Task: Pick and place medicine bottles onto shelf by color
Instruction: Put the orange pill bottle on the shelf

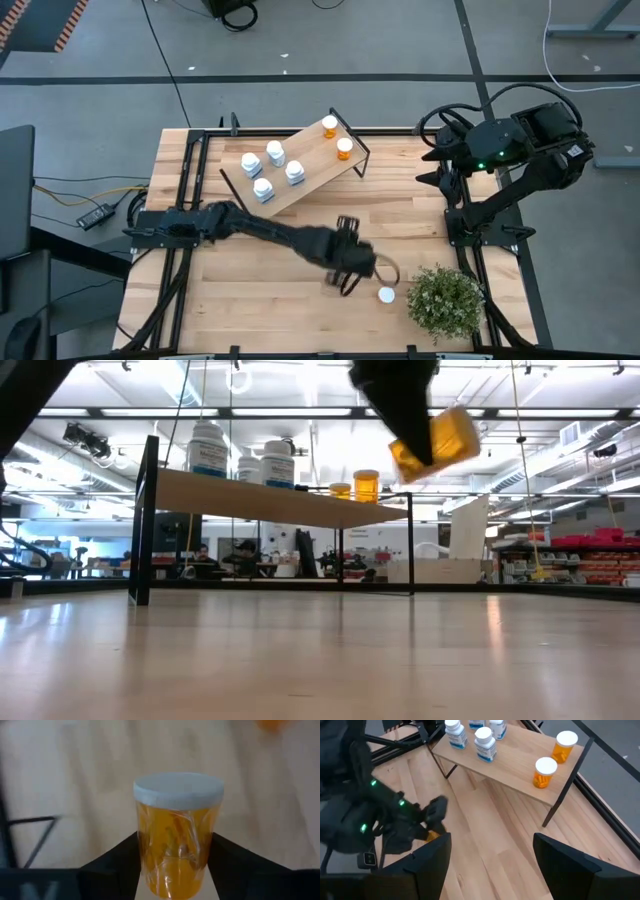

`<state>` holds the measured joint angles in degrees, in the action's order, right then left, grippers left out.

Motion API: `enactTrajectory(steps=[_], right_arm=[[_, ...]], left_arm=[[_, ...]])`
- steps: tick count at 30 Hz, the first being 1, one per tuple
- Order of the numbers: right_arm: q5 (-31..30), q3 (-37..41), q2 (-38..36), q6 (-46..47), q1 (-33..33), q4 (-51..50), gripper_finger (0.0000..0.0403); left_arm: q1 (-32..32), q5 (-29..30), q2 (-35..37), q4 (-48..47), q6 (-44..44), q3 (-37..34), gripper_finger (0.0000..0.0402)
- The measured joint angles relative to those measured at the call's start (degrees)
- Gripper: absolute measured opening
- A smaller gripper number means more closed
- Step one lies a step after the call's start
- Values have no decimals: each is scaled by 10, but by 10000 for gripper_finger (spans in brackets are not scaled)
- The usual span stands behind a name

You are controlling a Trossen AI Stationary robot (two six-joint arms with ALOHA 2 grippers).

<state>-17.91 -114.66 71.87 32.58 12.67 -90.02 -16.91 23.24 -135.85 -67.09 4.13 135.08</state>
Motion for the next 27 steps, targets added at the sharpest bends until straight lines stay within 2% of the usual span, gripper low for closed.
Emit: enactTrajectory(steps=[2, 6, 11, 15, 27], right_arm=[[-2, 0, -2, 0, 0, 0, 288], [-4, 0, -8, 1, 0, 0, 288], [-16, 0, -12, 2, 0, 0, 288], [-18, 0, -13, 4, 0, 0, 288], [-54, 0, -15, -9, 0, 0, 288]], left_arm=[[17, 7, 32, 22, -33, -25, 195], [56, 21, 79, 18, -103, -26, 195], [110, 27, 116, 54, -138, -27, 205], [144, 28, 147, 110, -140, -26, 200], [227, 51, 205, 130, -121, -27, 193]])
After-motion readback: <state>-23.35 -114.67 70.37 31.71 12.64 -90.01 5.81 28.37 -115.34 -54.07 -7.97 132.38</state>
